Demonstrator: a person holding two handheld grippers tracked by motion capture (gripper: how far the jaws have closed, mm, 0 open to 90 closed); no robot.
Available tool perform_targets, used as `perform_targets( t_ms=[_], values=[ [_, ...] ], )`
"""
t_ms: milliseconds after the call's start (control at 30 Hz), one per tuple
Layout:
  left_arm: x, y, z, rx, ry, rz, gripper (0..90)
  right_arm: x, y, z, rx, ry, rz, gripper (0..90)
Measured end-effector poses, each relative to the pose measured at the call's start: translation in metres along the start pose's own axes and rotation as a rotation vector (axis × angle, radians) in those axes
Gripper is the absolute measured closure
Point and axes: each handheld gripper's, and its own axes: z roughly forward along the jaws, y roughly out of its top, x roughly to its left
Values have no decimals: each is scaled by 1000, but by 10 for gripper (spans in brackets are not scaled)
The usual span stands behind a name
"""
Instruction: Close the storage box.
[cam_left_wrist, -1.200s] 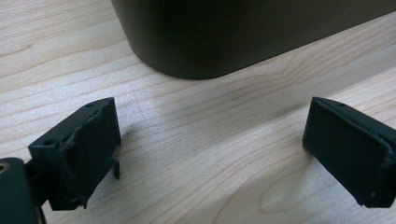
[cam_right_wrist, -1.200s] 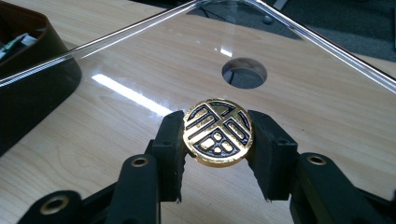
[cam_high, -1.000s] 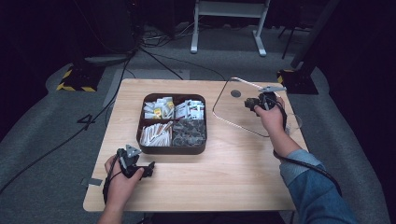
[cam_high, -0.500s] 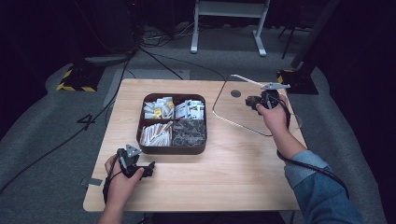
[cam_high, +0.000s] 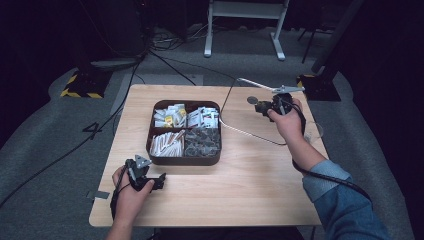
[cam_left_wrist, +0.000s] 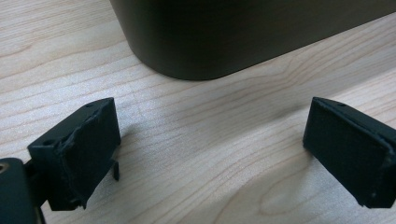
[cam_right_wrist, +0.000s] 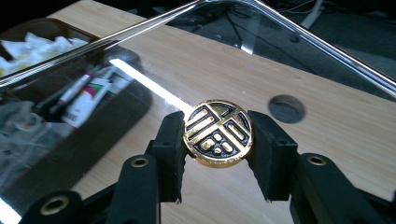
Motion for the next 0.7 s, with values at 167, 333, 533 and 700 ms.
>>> perform_targets(
  t_ms=[167,333,533,700],
  values=[
    [0,0,0,-1,1,-1,43,22,11,7,-5,51,-25,591],
    [-1,0,0,-1,4,-8,45,42,22,15,-5,88,-56,591],
    [-1,0,1,-1,2,-6,41,62,28,26,-2,123,-70,591],
    [-2,0,0,-1,3,-5,46,78,33,31,5,142,-89,591]
  ],
)
